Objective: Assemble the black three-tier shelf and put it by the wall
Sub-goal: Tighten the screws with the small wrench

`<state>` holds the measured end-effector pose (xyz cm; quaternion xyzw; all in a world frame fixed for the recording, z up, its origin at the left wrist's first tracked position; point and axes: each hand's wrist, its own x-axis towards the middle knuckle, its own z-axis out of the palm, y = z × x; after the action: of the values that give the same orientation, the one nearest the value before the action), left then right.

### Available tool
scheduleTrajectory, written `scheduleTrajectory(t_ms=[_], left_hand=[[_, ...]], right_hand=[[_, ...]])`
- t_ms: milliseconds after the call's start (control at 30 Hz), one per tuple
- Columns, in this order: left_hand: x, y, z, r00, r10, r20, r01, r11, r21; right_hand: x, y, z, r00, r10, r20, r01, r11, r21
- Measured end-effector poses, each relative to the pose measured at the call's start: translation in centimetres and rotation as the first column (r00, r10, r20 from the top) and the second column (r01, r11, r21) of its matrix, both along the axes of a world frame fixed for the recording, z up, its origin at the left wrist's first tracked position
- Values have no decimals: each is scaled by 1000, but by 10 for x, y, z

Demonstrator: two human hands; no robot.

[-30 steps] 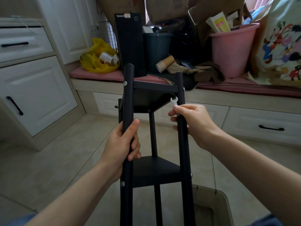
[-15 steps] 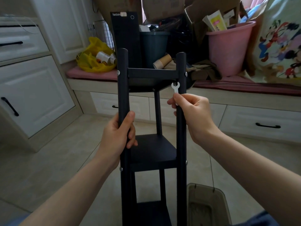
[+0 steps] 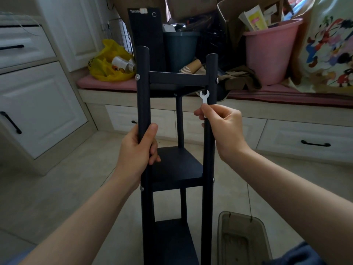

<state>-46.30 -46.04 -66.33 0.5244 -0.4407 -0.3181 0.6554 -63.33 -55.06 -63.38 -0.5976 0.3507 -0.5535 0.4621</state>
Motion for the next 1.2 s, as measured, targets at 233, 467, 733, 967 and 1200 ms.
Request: scheduleTrajectory(t_ms=[233, 467, 733, 967, 1200], left_hand=[[6, -3, 3, 990, -5, 137, -2, 999, 49], [6, 12, -15, 941, 77, 329, -146, 971, 189], [3, 36, -60, 990, -64, 125, -25, 794, 607], [-9, 40, -83, 971, -50, 233, -40, 930, 364], [-44, 38, -99, 983, 51, 175, -89, 972, 217]], right_hand=[[5, -8, 2, 1000, -1, -17, 2, 1000, 29], [6, -16, 5, 1000, 17, -21, -15, 996, 94], [-3, -33, 5, 998, 28, -48, -22, 993, 114], [-13, -35, 5, 985, 0, -171, 16, 996, 91], [-31, -21, 3, 712, -315, -627, 107, 932, -347]])
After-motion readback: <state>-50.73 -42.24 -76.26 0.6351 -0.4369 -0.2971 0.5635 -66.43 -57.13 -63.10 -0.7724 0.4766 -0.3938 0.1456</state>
